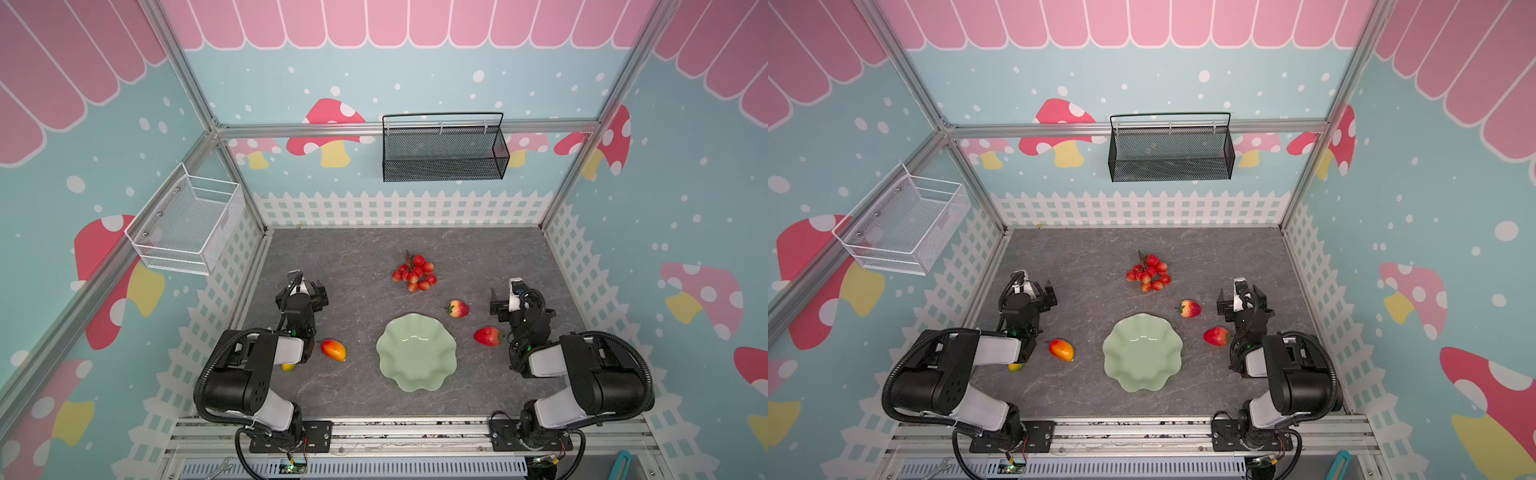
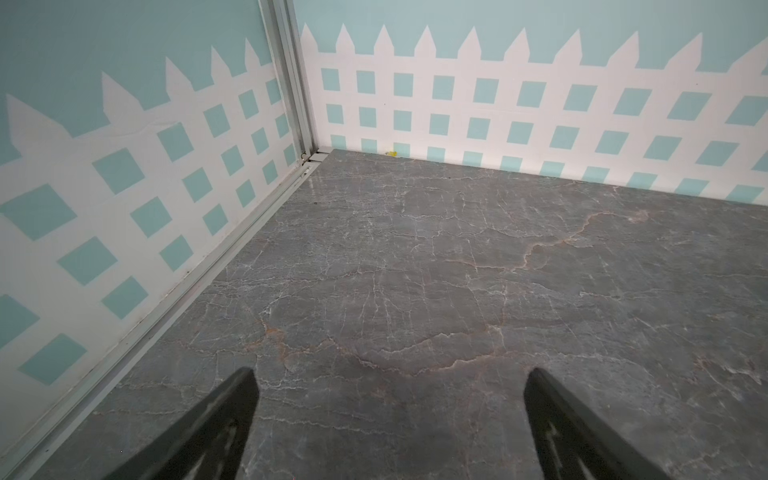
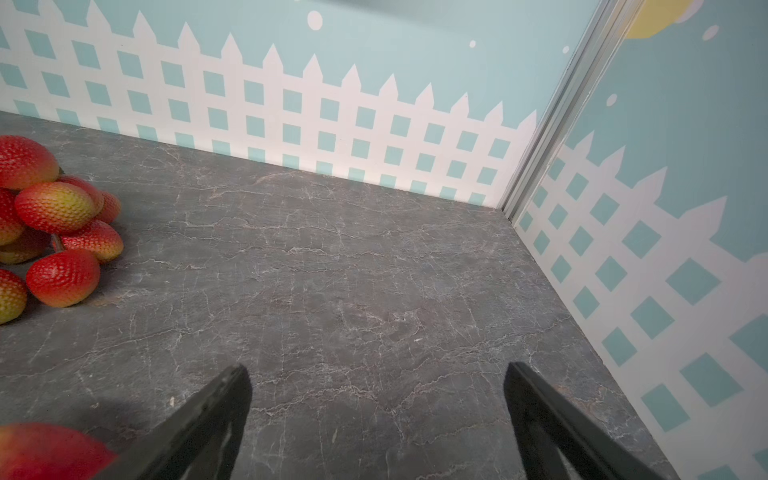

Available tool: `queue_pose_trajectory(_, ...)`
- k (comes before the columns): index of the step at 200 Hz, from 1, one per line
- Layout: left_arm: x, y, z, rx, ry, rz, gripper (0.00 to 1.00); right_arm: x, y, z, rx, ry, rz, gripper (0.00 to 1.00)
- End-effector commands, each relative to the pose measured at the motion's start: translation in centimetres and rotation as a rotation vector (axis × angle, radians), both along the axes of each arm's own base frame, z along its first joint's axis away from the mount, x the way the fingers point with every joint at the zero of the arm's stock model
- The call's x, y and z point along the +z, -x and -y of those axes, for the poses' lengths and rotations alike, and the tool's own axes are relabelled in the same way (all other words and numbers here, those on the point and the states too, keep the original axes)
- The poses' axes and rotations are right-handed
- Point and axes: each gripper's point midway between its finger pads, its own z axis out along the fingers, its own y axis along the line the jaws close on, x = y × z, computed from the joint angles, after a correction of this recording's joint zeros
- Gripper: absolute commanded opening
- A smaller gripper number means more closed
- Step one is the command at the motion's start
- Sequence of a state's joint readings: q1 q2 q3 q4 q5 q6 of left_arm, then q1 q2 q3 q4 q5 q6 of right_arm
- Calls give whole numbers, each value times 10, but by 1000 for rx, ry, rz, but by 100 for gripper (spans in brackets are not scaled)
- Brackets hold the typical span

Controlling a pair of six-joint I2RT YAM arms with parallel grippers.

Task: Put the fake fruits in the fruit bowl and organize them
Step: 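Reach both grippers toward the strawberry bunch and grasp its stem with the left gripper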

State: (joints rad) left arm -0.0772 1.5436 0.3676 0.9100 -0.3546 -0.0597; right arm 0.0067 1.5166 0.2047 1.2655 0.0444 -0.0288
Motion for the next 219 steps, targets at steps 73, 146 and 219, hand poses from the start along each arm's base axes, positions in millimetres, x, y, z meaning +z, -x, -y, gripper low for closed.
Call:
queue_pose_trajectory(73,6,-5,0,-8,4,16,100,6,-1,-1,3,0,28,98)
queue_pose_trajectory(146,13,-2,1,-4,-5,29,100,15,-1,-4,15,9,38,98)
queue_pose_trajectory(219,116,-45,177,-627,225,-29,92,84,10,-145,533,-175,-61,98)
